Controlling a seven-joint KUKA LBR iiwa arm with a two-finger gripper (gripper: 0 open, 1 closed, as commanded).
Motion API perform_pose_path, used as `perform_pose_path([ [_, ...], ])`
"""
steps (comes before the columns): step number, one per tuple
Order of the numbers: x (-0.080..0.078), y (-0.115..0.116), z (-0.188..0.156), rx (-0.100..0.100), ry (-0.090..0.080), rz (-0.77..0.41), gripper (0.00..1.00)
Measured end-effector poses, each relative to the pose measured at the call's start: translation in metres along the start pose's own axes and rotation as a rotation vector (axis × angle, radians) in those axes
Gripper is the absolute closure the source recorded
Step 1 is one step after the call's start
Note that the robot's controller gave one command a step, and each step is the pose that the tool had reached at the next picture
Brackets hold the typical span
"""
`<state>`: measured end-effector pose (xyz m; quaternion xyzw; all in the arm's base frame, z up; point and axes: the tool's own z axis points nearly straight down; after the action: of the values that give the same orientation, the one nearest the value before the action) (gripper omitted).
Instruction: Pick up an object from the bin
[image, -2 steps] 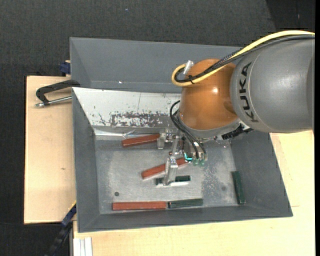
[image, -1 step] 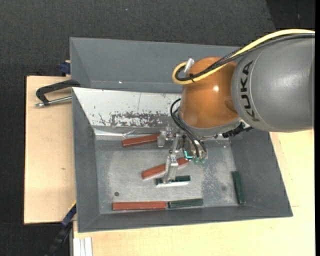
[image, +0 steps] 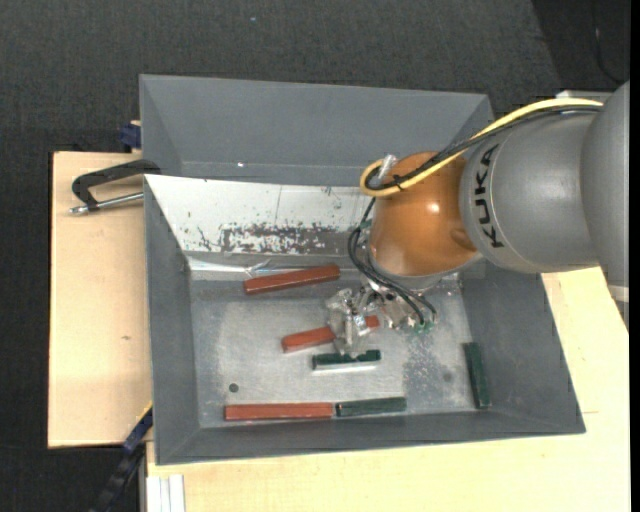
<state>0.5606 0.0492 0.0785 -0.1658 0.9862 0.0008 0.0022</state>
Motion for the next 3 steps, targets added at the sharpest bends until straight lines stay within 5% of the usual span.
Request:
perform_pose_path([
  [1,0.001,0.000,0.002,0.000,0.003,0.001,0.00],
  [2,0.001,0.000,0.002,0.000,0.003,0.001,0.00],
  [3,-0.024,0.061,0.005,-0.001,-0.009,0.030,1.00],
])
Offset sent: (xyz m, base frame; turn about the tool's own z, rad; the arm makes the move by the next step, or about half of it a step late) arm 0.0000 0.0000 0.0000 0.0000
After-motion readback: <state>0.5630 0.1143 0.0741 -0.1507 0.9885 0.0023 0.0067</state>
